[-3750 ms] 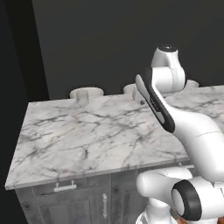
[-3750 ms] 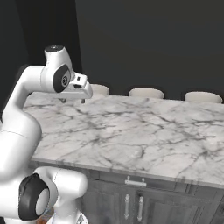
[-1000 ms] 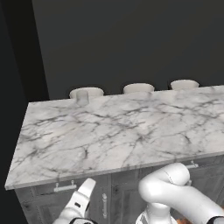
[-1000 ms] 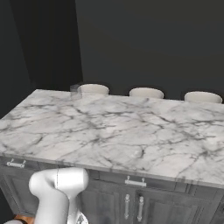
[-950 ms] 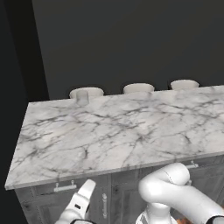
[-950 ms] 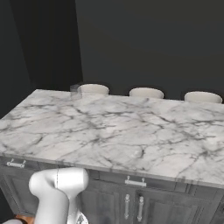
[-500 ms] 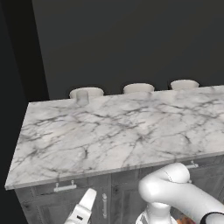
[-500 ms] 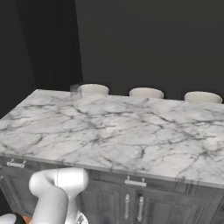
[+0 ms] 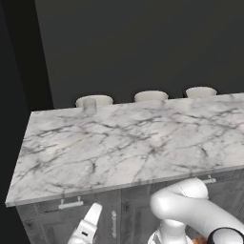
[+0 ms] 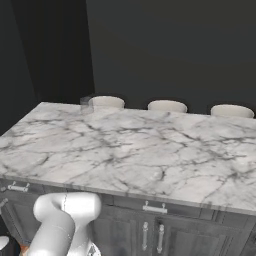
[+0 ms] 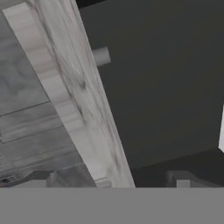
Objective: Take a straw from the drawer in front and place it inside the glass cup on the dining counter.
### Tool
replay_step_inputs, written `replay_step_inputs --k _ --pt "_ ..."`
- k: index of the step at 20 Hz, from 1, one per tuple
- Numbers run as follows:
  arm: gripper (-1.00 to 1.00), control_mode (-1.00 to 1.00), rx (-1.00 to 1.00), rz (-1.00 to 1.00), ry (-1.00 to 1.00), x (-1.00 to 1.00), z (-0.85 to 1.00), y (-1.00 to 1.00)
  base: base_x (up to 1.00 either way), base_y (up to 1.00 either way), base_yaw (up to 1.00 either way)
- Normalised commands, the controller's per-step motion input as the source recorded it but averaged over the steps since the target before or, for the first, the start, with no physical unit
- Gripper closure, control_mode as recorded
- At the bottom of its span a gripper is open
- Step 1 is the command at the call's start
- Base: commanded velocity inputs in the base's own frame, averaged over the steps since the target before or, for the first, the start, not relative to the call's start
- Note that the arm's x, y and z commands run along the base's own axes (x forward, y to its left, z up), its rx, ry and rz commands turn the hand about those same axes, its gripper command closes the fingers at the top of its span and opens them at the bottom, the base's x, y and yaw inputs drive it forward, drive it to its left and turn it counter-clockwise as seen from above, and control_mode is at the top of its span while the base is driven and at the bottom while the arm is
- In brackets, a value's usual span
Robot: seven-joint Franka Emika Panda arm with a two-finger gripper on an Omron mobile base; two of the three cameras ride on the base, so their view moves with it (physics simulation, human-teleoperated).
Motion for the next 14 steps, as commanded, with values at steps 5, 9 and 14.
replay_step_inputs --k 5,9,14 --pt "-1.00 -1.00 0.00 0.03 0.06 0.25 -0.25 0.19 0.00 0.00 0.00" --pt "-1.00 -1.00 0.00 0.07 0.01 0.12 -0.37 0.19 0.00 0.00 0.00" --pt "-1.00 -1.00 -0.01 0.07 0.00 0.13 -0.34 0.15 0.00 0.00 0.00"
